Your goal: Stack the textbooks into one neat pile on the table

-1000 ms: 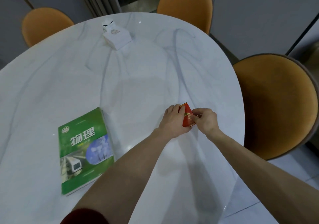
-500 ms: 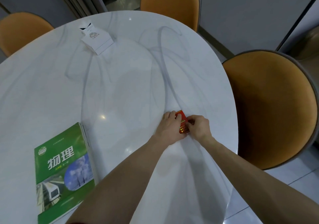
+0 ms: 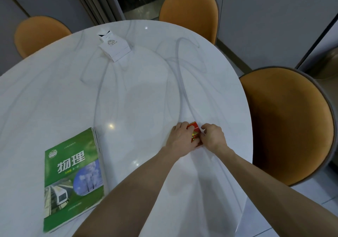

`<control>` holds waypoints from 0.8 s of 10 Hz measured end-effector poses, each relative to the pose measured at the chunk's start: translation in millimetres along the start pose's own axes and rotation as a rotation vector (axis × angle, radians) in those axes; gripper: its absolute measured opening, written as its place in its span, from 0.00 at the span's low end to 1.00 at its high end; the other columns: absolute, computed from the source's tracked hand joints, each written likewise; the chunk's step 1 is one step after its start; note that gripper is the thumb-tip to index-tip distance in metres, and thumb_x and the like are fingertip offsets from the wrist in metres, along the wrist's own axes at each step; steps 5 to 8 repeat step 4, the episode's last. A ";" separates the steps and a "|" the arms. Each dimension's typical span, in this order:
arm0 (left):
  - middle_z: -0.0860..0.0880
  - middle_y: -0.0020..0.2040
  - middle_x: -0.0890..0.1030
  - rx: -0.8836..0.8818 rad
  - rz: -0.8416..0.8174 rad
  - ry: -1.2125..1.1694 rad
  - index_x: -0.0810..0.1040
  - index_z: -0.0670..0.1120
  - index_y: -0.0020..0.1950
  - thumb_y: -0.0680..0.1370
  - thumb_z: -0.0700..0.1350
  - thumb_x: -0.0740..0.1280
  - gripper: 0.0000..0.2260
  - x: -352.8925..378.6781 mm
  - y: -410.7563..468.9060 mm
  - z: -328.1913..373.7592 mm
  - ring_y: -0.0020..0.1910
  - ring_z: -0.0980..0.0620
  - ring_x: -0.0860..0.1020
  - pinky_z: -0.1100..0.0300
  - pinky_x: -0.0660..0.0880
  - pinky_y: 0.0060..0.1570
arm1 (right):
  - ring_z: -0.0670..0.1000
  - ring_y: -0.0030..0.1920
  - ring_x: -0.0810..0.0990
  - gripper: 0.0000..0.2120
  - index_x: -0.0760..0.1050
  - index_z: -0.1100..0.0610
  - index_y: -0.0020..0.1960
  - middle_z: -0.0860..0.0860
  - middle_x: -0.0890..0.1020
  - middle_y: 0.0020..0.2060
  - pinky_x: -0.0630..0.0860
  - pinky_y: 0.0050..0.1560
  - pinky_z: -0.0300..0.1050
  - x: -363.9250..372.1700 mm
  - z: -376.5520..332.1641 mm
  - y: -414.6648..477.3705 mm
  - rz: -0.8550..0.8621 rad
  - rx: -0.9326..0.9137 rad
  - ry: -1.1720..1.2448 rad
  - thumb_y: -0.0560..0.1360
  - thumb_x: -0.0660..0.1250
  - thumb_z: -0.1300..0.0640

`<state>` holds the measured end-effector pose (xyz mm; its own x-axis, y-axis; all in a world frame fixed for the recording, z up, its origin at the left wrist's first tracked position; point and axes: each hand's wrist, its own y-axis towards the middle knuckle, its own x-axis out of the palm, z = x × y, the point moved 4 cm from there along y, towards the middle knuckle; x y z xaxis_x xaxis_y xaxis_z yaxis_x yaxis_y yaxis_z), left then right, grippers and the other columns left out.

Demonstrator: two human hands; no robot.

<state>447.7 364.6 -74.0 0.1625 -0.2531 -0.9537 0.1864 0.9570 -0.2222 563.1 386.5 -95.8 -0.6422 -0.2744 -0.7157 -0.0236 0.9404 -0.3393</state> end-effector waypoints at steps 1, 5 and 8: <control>0.42 0.55 0.77 -0.026 0.012 0.034 0.75 0.42 0.57 0.80 0.48 0.56 0.14 -23.6 -12.4 -3.1 0.54 0.43 0.75 0.50 0.72 0.51 | 0.59 0.50 0.79 0.12 0.77 0.62 0.54 0.59 0.79 0.51 0.75 0.46 0.48 -9.6 -23.5 -11.3 -0.019 -0.132 -0.193 0.75 0.59 0.60; 0.44 0.60 0.77 -0.122 0.103 0.115 0.73 0.43 0.64 0.80 0.48 0.55 0.16 -86.1 -53.4 -48.0 0.59 0.44 0.74 0.51 0.71 0.56 | 0.57 0.54 0.76 0.14 0.76 0.61 0.57 0.56 0.78 0.54 0.73 0.54 0.49 -20.4 -110.9 -37.2 0.008 -0.439 -0.439 0.77 0.56 0.56; 0.44 0.60 0.77 -0.122 0.103 0.115 0.73 0.43 0.64 0.80 0.48 0.55 0.16 -86.1 -53.4 -48.0 0.59 0.44 0.74 0.51 0.71 0.56 | 0.57 0.54 0.76 0.14 0.76 0.61 0.57 0.56 0.78 0.54 0.73 0.54 0.49 -20.4 -110.9 -37.2 0.008 -0.439 -0.439 0.77 0.56 0.56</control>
